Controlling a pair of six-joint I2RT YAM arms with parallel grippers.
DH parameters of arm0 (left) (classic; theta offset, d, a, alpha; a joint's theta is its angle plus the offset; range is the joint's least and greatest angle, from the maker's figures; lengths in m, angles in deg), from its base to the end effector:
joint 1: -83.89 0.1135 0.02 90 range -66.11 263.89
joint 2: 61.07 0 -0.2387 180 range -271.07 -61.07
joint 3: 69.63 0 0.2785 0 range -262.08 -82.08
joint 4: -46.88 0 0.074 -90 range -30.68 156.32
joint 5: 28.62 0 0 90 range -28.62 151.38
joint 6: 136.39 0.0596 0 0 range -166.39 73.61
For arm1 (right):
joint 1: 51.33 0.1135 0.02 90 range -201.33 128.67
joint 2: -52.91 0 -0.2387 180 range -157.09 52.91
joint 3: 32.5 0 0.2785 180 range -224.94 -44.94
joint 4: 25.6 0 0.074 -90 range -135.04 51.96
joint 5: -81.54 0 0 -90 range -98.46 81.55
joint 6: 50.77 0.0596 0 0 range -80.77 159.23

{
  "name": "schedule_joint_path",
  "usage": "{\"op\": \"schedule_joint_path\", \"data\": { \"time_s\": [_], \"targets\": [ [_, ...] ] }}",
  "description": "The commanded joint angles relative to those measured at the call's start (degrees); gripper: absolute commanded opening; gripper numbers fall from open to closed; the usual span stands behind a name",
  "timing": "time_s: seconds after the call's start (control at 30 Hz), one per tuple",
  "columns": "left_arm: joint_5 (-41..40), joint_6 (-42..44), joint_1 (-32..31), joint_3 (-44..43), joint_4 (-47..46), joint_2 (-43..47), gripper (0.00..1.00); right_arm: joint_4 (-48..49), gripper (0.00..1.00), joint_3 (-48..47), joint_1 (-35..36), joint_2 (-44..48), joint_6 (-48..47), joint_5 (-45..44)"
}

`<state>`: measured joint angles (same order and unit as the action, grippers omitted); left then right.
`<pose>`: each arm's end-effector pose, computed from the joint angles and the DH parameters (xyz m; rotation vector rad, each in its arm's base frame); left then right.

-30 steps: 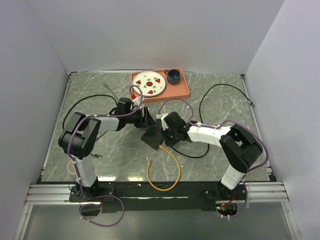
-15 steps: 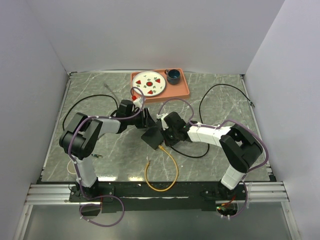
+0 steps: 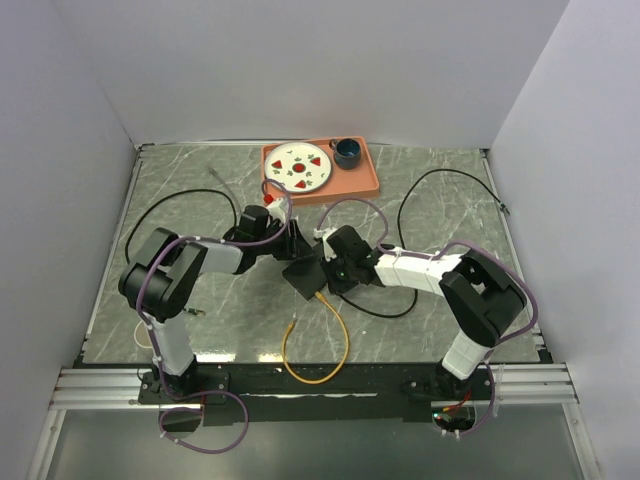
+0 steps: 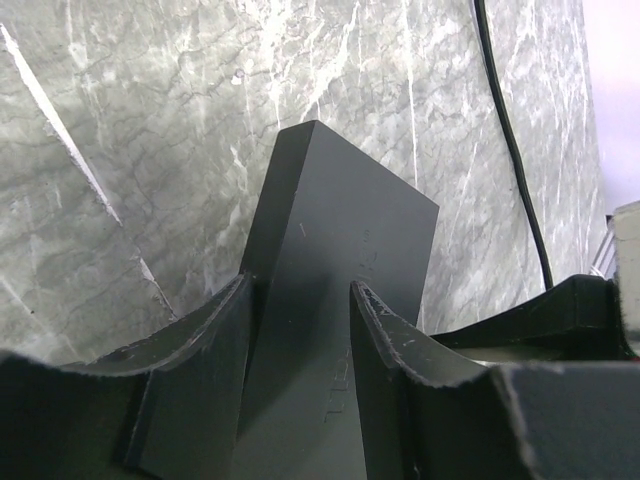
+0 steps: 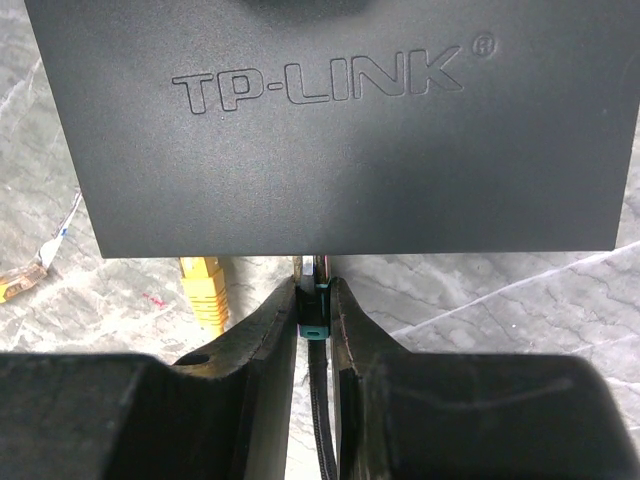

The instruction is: Insert the plug into the switch port

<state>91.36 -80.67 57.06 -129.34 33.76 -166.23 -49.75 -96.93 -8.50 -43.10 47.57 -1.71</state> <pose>0.3292 -0.1999 0.0782 0.1858 2.2789 -1.1547 0.2572 0.2480 0.0950 -0.8189 2.4781 0.4862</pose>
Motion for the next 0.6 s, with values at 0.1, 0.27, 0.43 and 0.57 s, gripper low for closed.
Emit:
{"op": "schedule_joint_path", "data": {
  "time_s": [0.1, 0.27, 0.43, 0.57],
  "targets": [
    [12.9, -5.1, -7.2, 4.2, 7.1, 2.4, 0.45, 26.4, 0.00, 1.3, -0.7, 3.4, 3.6, -5.7],
    [13.2, -6.1, -8.9, 5.4, 6.6, 3.5, 0.43, 30.5, 0.00, 2.1, -1.2, 3.0, 2.8, -3.2],
    [13.4, -6.8, -10.8, 6.2, 6.1, 4.1, 0.43, 33.0, 0.00, 1.6, -1.3, 2.1, 2.0, -1.0],
    [13.4, -7.5, -12.0, 6.6, 6.1, 3.7, 0.42, 33.8, 0.00, 1.2, -1.3, 2.0, 1.8, -0.2]
  ]
}}
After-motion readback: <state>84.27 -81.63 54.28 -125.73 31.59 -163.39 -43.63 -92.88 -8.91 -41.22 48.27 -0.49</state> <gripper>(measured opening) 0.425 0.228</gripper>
